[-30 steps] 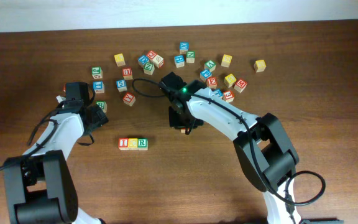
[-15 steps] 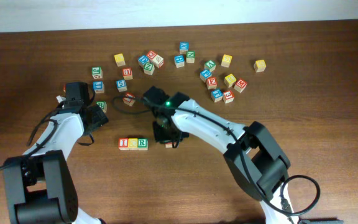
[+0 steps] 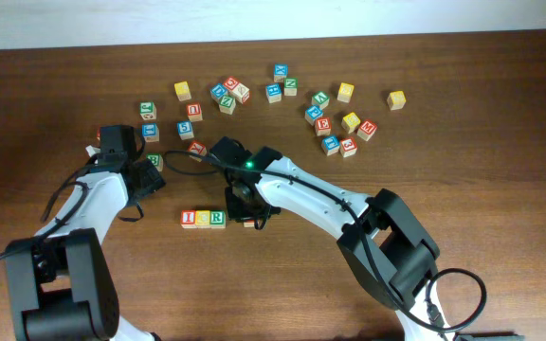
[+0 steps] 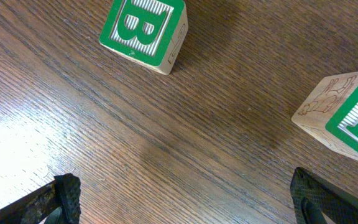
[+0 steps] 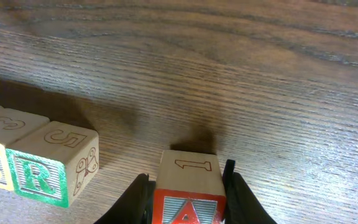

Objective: Spell out ICRA
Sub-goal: 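Carry the red A block left toward the end of the ICR row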

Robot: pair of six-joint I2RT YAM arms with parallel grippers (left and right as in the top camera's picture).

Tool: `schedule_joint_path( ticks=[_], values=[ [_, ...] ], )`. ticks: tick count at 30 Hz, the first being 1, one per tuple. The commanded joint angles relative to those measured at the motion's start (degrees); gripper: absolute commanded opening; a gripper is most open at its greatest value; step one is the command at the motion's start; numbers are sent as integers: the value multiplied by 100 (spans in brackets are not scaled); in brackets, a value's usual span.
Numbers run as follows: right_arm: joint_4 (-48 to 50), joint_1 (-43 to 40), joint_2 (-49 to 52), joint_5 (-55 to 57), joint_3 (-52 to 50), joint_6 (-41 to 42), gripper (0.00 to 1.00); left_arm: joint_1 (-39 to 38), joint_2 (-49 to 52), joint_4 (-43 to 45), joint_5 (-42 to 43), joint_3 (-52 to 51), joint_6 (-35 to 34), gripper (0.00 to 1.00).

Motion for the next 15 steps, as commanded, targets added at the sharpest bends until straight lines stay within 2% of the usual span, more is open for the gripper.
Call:
schedule_joint_path(
  ticks=[1, 15],
  values=[
    [15, 22, -11, -26, 98, 68, 23, 9, 46, -7, 2, 57, -11, 99],
    [125, 22, -11, -26, 96, 68, 23, 9, 46, -7, 2, 57, -11, 99]
  ],
)
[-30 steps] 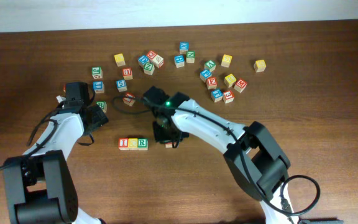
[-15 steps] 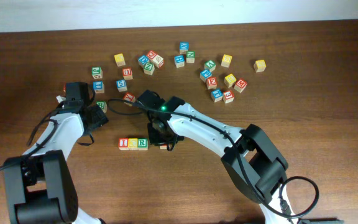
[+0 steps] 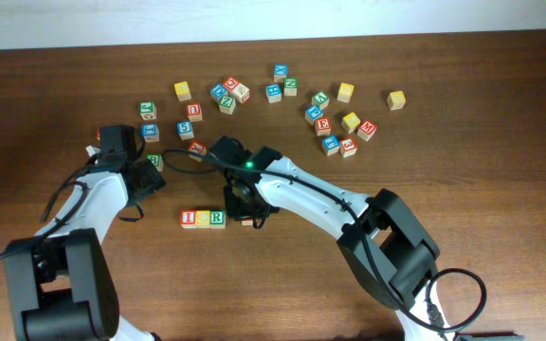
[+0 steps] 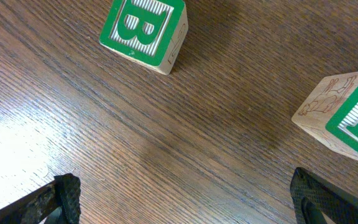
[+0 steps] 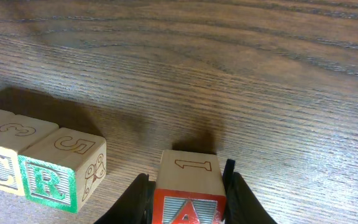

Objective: Spell out ICRA
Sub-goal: 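Carry the red A block left toward the end of the ICR row, then set the A block down right of the R block and open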

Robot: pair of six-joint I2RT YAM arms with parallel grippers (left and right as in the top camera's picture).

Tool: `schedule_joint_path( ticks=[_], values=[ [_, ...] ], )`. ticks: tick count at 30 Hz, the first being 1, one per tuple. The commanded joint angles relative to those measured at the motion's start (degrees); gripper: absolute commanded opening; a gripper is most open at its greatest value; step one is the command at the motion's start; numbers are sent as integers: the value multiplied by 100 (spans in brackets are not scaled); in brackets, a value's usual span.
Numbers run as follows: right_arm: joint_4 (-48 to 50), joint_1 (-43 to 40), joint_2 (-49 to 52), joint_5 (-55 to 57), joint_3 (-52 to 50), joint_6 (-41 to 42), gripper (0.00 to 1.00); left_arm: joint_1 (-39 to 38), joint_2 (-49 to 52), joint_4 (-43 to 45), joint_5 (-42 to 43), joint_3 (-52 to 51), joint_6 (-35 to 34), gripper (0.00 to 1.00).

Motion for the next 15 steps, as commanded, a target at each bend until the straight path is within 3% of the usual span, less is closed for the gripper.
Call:
schedule_joint_path(
  ticks=[1, 3, 8, 12, 15],
  values=[
    [-4, 22, -11, -28, 96, 50, 25, 9, 46, -7, 2, 57, -11, 99],
    [-4, 22, -11, -28, 96, 50, 33, 9, 46, -7, 2, 57, -11, 99],
    [-7, 22, -11, -28, 96, 50, 36, 9, 46, -7, 2, 57, -11, 99],
    [122, 22, -11, 160, 96, 50, 50, 9, 46, -7, 2, 57, -11, 99],
    [219, 11, -11, 367, 96, 50, 52, 9, 46, -7, 2, 57, -11, 99]
  ],
)
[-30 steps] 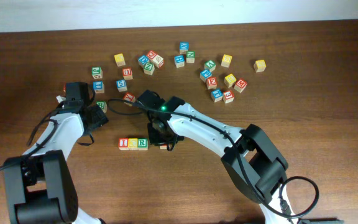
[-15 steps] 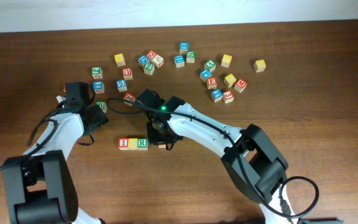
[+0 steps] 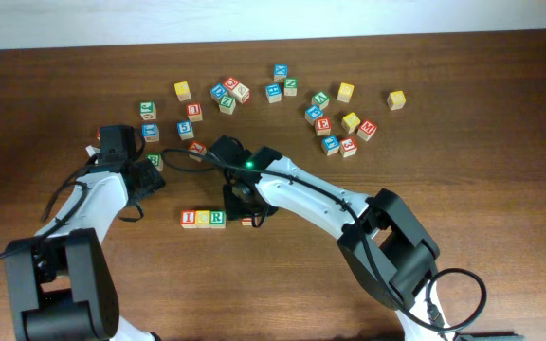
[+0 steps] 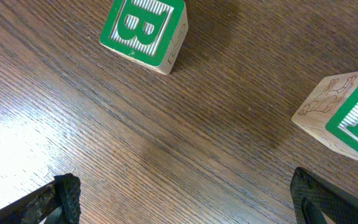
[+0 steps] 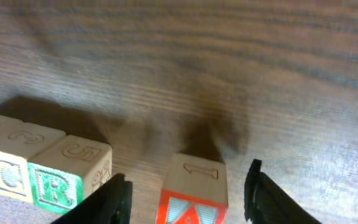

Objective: Spell out ICRA
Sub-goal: 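Set the A block down right of the R block and open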

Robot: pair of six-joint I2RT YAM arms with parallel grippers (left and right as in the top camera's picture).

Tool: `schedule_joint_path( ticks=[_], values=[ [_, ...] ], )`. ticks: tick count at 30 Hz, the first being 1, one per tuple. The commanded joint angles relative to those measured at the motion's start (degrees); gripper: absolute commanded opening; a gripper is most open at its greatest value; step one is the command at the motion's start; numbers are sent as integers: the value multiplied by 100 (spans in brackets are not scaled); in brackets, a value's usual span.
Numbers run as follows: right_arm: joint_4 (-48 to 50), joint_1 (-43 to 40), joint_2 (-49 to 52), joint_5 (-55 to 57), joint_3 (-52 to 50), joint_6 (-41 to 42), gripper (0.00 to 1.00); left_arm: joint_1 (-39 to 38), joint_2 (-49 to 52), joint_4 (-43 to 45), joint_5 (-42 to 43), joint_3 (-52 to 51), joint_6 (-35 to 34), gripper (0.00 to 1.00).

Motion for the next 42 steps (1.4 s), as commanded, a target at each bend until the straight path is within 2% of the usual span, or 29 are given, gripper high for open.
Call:
schedule_joint_path(
  ticks=[1, 9, 24, 26, 27, 28, 29, 36, 37, 39, 42],
  values=[
    [101, 7, -11, 337, 96, 20, 52, 9, 46, -7, 2, 57, -11, 99],
    [247, -2, -11, 1204, 96, 17, 53, 9, 46, -7, 2, 57, -11, 99],
    [-404, -328, -9, 1233, 85, 17, 53, 9, 46, -7, 2, 57, -11, 99],
    [-485, -328, -9, 1231, 87, 15, 59, 9, 46, -7, 2, 57, -11, 99],
    [-485, -330, -9, 1233, 87, 15, 67, 9, 46, -7, 2, 57, -11, 99],
    [-470, -330, -11, 1233, 87, 15, 91, 9, 46, -7, 2, 57, -11, 99],
    [-448, -330, -11, 1233, 87, 15, 99, 9, 46, -7, 2, 57, -11, 99],
    [-463, -330, -11, 1298, 87, -7, 98, 9, 46, -7, 2, 57, -11, 99],
    [-498, -330, -9, 1298, 87, -7, 96, 9, 46, -7, 2, 57, -11, 99],
    [-605, -330, -11, 1298, 87, -7, 83, 9, 46, -7, 2, 57, -11, 99],
    [-787, -330, -9, 1296, 87, -4, 77, 9, 46, -7, 2, 57, -11, 99]
  ],
)
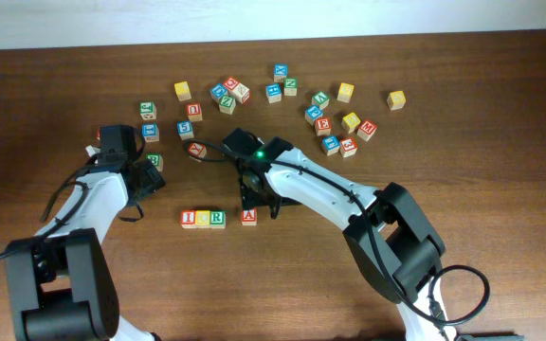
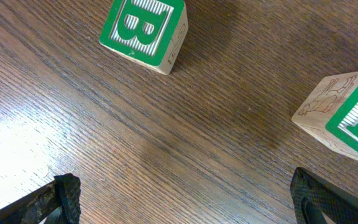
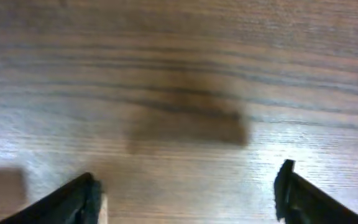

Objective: Spell out ICRA

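A row of blocks I (image 1: 189,219), C (image 1: 203,219) and R (image 1: 217,218) lies on the table. The red A block (image 1: 249,217) sits a short gap to the right of R, free of any gripper. My right gripper (image 1: 257,194) (image 3: 188,186) is open just behind the A block, over bare wood in its wrist view. My left gripper (image 1: 147,177) (image 2: 182,193) is open and empty at the left, with a green B block (image 2: 145,30) and another green block (image 2: 347,118) ahead of it.
Several loose letter blocks are scattered across the back of the table, from a yellow one (image 1: 183,91) to another yellow one (image 1: 396,99). A cluster (image 1: 335,128) lies behind and to the right of my right arm.
My right gripper has moved back and up from the A block, which now sits alone right of R and has left the wrist view. The left arm has not moved.
My right gripper was shut on the A block on the table right of the I, C, R row, and was still so half a second later. Then its jaws stood open around the block. Now the gripper is away from it and the block rests beside R.
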Robot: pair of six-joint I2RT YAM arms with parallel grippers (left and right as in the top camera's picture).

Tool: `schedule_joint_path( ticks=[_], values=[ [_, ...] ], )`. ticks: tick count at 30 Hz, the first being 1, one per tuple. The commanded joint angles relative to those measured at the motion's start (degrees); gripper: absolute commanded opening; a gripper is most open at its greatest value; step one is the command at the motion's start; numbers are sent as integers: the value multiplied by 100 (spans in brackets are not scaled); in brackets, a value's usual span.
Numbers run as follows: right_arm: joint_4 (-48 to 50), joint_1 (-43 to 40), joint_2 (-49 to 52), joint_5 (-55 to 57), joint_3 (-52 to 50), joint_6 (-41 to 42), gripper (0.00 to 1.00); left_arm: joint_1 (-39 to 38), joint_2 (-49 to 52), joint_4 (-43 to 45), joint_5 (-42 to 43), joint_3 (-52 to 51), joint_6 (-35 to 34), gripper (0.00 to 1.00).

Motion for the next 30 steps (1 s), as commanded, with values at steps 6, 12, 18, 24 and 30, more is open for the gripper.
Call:
schedule_joint_path(
  ticks=[6, 12, 18, 24, 30],
  values=[
    [-603, 0, -11, 116, 83, 31, 74, 9, 46, -7, 2, 57, -11, 99],
    [-645, 4, -9, -81, 83, 33, 63, 9, 46, -7, 2, 57, -11, 99],
    [-597, 4, -9, -79, 85, 33, 68, 9, 46, -7, 2, 57, -11, 99],
    [-562, 4, -11, -79, 83, 33, 68, 9, 46, -7, 2, 57, -11, 99],
    [-533, 4, -9, -79, 83, 33, 68, 9, 46, -7, 2, 57, -11, 99]
  ],
)
